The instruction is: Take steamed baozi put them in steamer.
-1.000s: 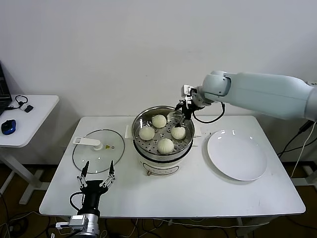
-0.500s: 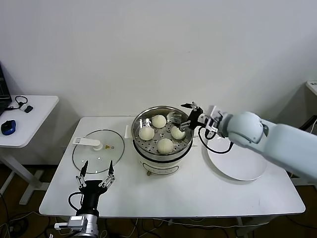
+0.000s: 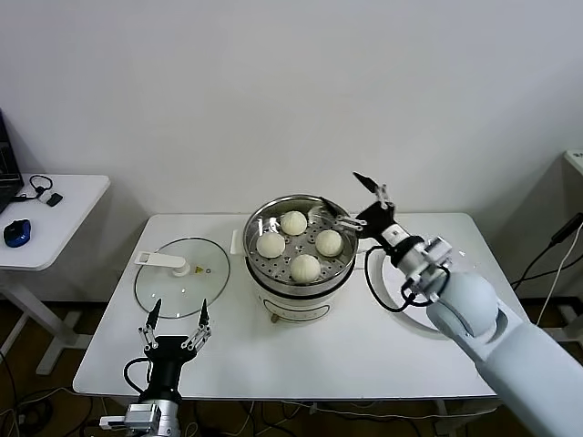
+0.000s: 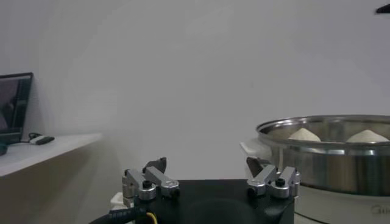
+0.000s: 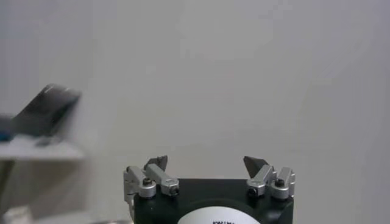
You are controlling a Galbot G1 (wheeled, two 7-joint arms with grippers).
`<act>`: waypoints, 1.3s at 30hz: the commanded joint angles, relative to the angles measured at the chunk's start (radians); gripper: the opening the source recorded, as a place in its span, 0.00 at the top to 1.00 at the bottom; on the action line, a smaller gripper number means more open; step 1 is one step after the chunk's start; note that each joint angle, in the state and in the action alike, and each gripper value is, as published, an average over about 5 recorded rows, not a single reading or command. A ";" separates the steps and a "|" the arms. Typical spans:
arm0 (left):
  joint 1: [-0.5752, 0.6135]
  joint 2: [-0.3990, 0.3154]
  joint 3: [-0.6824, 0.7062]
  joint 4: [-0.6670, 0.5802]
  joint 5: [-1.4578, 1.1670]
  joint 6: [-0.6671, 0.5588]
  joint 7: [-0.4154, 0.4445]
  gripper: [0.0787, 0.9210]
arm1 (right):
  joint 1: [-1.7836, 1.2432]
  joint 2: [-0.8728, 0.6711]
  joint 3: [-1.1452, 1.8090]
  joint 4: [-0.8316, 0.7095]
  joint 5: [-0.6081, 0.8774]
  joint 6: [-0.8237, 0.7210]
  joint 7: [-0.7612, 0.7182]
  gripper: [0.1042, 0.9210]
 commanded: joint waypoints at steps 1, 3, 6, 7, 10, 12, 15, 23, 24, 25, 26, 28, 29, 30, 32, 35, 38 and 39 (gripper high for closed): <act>0.012 -0.010 0.005 -0.004 0.013 -0.012 -0.003 0.12 | -0.762 0.446 0.608 0.043 -0.158 0.334 -0.008 0.12; 0.016 -0.009 0.006 -0.007 0.015 -0.015 -0.004 0.12 | -0.776 0.481 0.592 0.041 -0.164 0.362 -0.007 0.12; 0.020 -0.008 0.006 -0.010 0.020 -0.017 -0.004 0.12 | -0.795 0.515 0.563 0.037 -0.171 0.397 -0.005 0.12; 0.022 -0.008 0.006 -0.011 0.021 -0.017 -0.004 0.12 | -0.801 0.524 0.553 0.035 -0.172 0.407 -0.004 0.12; 0.024 -0.010 0.007 -0.014 0.023 -0.019 -0.005 0.12 | -0.808 0.542 0.530 0.028 -0.177 0.430 0.000 0.12; 0.026 -0.011 0.007 -0.015 0.025 -0.021 -0.006 0.12 | -0.804 0.555 0.524 0.025 -0.179 0.438 0.003 0.12; 0.029 -0.014 0.009 -0.017 0.026 -0.023 -0.008 0.12 | -0.792 0.573 0.518 0.026 -0.182 0.440 0.007 0.12; 0.028 -0.021 0.010 -0.019 0.033 -0.024 -0.008 0.12 | -0.755 0.609 0.498 0.024 -0.202 0.428 0.009 0.12; 0.027 -0.021 0.010 -0.019 0.033 -0.024 -0.008 0.12 | -0.753 0.611 0.497 0.024 -0.205 0.426 0.009 0.12; 0.027 -0.021 0.010 -0.019 0.033 -0.024 -0.008 0.12 | -0.751 0.612 0.495 0.024 -0.208 0.425 0.009 0.12; 0.027 -0.021 0.010 -0.018 0.033 -0.024 -0.008 0.12 | -0.750 0.613 0.494 0.024 -0.210 0.424 0.009 0.12; 0.027 -0.022 0.010 -0.018 0.034 -0.024 -0.008 0.12 | -0.748 0.615 0.491 0.024 -0.214 0.423 0.010 0.12; 0.027 -0.022 0.010 -0.018 0.034 -0.024 -0.008 0.12 | -0.748 0.616 0.490 0.024 -0.215 0.423 0.010 0.12; 0.027 -0.023 0.010 -0.018 0.034 -0.024 -0.008 0.12 | -0.747 0.616 0.489 0.024 -0.217 0.423 0.010 0.12; 0.027 -0.023 0.011 -0.018 0.035 -0.024 -0.008 0.12 | -0.747 0.618 0.487 0.025 -0.219 0.422 0.010 0.12; 0.026 -0.024 0.012 -0.019 0.036 -0.023 -0.008 0.12 | -0.747 0.620 0.485 0.026 -0.220 0.421 0.010 0.12; 0.027 -0.023 0.013 -0.021 0.037 -0.023 -0.007 0.12 | -0.747 0.620 0.484 0.027 -0.220 0.421 0.010 0.12; 0.028 -0.022 0.013 -0.021 0.037 -0.023 -0.007 0.12 | -0.746 0.620 0.484 0.028 -0.220 0.420 0.010 0.12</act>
